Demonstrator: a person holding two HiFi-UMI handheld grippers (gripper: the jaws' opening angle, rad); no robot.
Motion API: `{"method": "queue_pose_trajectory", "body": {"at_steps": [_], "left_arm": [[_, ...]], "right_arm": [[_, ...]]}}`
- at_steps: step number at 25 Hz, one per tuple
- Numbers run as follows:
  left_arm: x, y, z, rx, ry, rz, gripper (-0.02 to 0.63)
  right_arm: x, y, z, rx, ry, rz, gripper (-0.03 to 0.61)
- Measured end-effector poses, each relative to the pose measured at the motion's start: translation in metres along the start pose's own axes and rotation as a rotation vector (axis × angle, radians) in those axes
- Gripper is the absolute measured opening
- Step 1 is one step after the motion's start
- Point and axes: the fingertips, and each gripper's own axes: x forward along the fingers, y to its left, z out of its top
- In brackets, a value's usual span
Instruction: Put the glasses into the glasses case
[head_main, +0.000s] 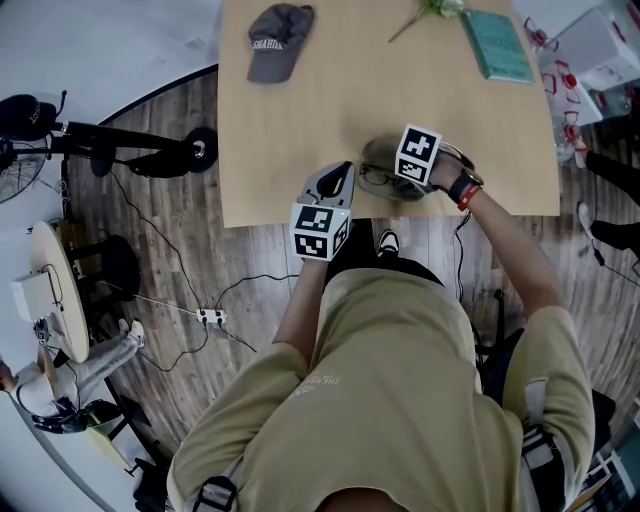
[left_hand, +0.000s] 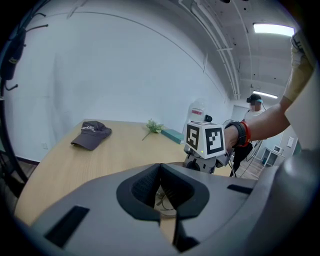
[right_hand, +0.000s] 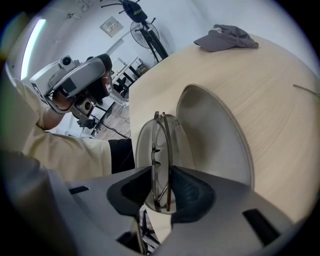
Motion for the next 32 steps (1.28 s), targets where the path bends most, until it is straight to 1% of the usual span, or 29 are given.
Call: {"method": "queue_pose_trajectory", "body": {"at_steps": [7,9,10,14,17,21,25,30,32], "left_arm": [[-0.003,-0.003,-0.002,0.000,-0.001,-0.004,0.023],[-0.003,-0.005,-0.001,0.000,-0.002,-0.008,0.023],[-0.003,-0.006,0.000,0.001,-0.003,-0.009,0.023],[-0.003,-0.009,0.003,0.005,-0.008,-0.014,0.023],[-0.004,-0.010,0.006,0.007,-0.013,-0.013,0.023],[-0.003,-0.013,0.011,0.012,-0.021,-0.009,0.023],[-0.003,-0.013,0.021,0.018,-0.038,-0.004,0.023],[-0.004,-0.016,0.042,0.037,-0.066,0.006,0.023],[-0.004,-0.016,0.053,0.045,-0.077,0.009,0.023]], "right_arm": [[0.005,-0.003,-0.001,-0.026,0.019,-0.055,0.162],[0.004,-0.004,-0.002,-0.038,0.025,-0.068,0.202],[0.003,-0.004,-0.003,-0.044,0.026,-0.074,0.212],[-0.004,-0.003,-0.003,-0.056,0.009,-0.104,0.239],[-0.014,-0.002,-0.001,-0.058,-0.021,-0.127,0.247],[-0.032,-0.004,0.002,-0.045,-0.102,-0.174,0.247],[-0.057,-0.003,0.006,-0.003,-0.216,-0.209,0.245],[-0.101,0.003,0.006,0.081,-0.413,-0.236,0.244],[-0.122,0.006,0.006,0.097,-0.500,-0.254,0.244]]}}
